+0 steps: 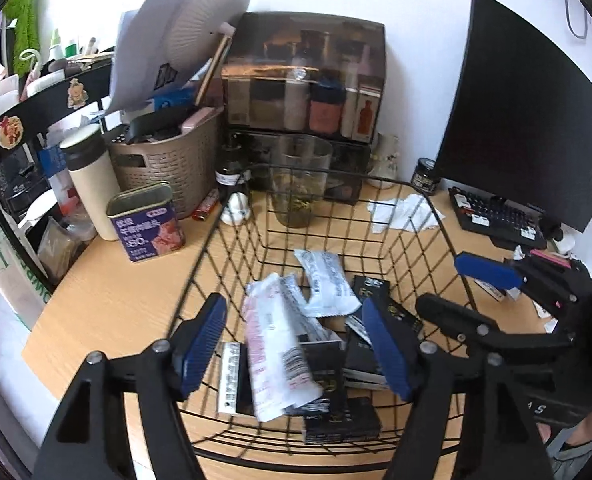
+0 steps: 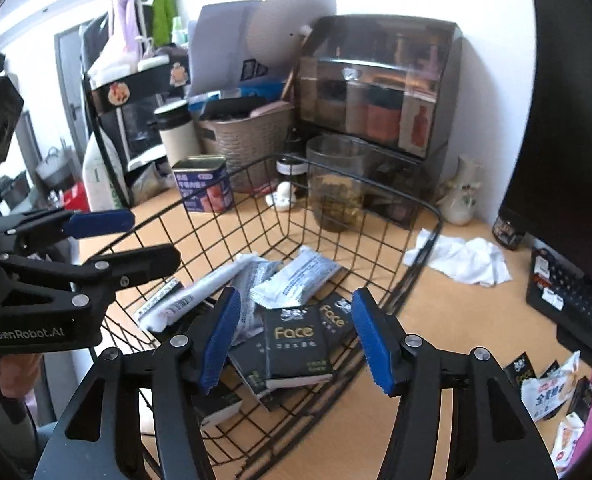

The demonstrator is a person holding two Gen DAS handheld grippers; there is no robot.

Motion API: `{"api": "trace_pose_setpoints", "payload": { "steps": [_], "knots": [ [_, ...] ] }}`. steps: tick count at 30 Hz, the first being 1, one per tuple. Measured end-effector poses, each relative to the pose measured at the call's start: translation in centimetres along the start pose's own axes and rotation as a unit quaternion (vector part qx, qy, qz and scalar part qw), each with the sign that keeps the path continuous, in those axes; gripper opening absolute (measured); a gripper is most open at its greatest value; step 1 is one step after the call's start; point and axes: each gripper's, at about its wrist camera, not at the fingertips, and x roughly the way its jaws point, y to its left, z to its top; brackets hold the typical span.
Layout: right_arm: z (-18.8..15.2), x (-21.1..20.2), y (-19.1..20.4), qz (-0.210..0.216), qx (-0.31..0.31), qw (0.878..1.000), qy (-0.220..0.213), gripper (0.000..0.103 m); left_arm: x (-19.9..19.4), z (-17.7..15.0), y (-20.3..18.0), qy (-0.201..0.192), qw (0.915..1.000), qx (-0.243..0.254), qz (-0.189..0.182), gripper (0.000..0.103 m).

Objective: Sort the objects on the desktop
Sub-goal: 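Move both open tools back over the desk items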

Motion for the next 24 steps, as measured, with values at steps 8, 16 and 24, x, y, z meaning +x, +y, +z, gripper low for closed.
{"api": "trace_pose_setpoints", "payload": {
  "steps": [8, 16, 24],
  "knots": [
    [-2.1, -2.7, -3.0, -0.023, 0.009, 1.0, -0.003, 0.058, 0.1, -0.3, -4.1, 0.009, 0.9993, 0.034, -0.015, 0.074],
    [-5.1, -7.5, -8.9, -0.071, 0.042, 0.996, -0.019, 0.058, -1.2, 1.3, -11.4, -0.012, 0.9955, 0.061, -0.072, 0.075],
    [-9.2, -11.0, -18.4, -0.143, 0.098, 0.985, 0.003, 0.061, 2.1, 1.0, -21.5, 0.006, 0.985, 0.129, -0.114, 0.08]
  ]
}}
